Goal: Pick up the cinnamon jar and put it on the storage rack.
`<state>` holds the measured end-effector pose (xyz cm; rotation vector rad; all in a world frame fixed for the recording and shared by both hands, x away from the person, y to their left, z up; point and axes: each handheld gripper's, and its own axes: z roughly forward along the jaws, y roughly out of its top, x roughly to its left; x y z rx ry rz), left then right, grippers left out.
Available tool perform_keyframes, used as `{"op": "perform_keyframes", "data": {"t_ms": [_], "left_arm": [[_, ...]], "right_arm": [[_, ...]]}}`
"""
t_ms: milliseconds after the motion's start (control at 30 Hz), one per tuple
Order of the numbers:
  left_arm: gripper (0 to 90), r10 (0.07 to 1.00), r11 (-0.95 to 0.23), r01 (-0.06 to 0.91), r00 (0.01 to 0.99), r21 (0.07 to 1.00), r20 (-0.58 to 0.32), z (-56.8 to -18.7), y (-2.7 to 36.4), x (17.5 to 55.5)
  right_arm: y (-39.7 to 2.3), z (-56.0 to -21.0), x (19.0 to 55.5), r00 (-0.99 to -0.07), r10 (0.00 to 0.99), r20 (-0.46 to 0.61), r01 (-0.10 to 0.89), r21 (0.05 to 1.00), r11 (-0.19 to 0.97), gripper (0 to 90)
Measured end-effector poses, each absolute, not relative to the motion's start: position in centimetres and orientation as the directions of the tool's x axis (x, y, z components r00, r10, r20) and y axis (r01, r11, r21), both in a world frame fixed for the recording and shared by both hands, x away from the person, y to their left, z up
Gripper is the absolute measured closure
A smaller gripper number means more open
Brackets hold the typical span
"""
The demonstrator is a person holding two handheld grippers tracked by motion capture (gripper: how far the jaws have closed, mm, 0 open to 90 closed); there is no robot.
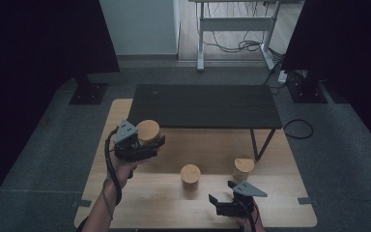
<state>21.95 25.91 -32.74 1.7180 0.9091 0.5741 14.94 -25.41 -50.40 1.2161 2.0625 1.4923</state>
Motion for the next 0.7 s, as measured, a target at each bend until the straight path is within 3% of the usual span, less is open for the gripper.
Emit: {"op": "perform_keyframes", "data": {"t_ms": [700], "left_arm": [[24.1, 0.793, -0.134, 0.274, 0.607, 0.952, -0.063, -32.33, 25.16, 22.54]], "right_arm": [[-25.49, -50.37, 15.07, -0.594, 0.776, 0.214, 0.449, 0.888, 0.099, 3.7]]}}
